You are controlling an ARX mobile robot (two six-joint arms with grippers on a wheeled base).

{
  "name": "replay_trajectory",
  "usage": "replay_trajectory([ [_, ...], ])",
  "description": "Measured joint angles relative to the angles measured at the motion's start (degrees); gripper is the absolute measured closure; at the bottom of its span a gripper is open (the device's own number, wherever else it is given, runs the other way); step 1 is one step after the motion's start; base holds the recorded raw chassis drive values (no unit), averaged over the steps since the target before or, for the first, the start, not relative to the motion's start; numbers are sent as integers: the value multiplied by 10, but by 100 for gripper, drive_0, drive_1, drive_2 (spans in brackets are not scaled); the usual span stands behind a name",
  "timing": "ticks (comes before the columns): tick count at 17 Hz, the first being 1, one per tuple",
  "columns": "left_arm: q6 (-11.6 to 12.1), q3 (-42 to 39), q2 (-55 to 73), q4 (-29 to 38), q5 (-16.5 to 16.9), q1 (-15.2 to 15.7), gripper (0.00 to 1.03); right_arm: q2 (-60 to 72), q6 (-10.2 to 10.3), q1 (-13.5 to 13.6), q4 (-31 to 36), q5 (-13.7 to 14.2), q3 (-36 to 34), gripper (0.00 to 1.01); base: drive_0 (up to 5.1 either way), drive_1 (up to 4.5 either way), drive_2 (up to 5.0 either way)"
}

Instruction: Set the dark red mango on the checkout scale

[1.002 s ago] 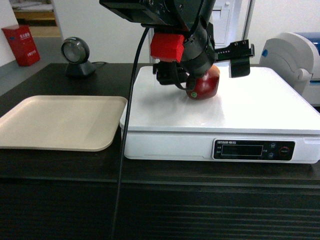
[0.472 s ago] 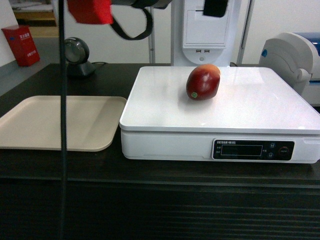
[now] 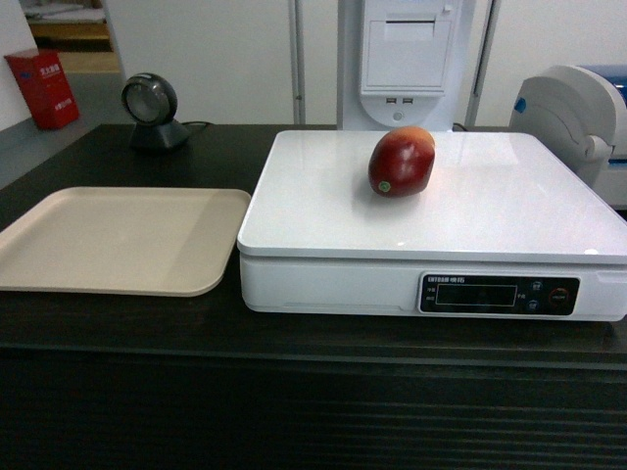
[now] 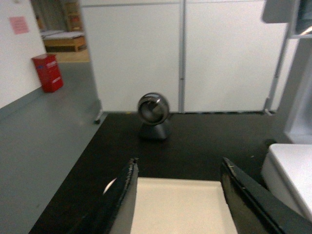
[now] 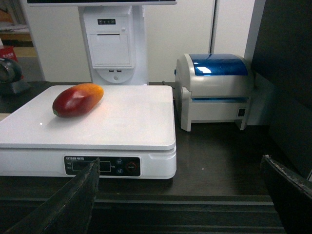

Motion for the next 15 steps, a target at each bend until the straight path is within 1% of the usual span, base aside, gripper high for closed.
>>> replay_trajectory([
  [1,-6,-51,-26,12,0,6,62,0,0,0,0,0,0,3,0,0,0],
  [3,-6,-120,-61,25,16,-15,83,0,0,0,0,0,0,3,0,0,0],
  [4,-6,-146,-86,32,16,-15,94,0,0,0,0,0,0,3,0,0,0],
  [5,-7,-173,-116,37,14,-12,101,0,0,0,0,0,0,3,0,0,0],
  [8,-8,-239,-179,27,14,-9,101,0,0,0,0,0,0,3,0,0,0],
  [10,-8,-267,-225,15,14,-10,101,0,0,0,0,0,0,3,0,0,0],
  [15,-8,-325,-347,-45,14,-10,101,0,0,0,0,0,0,3,0,0,0],
])
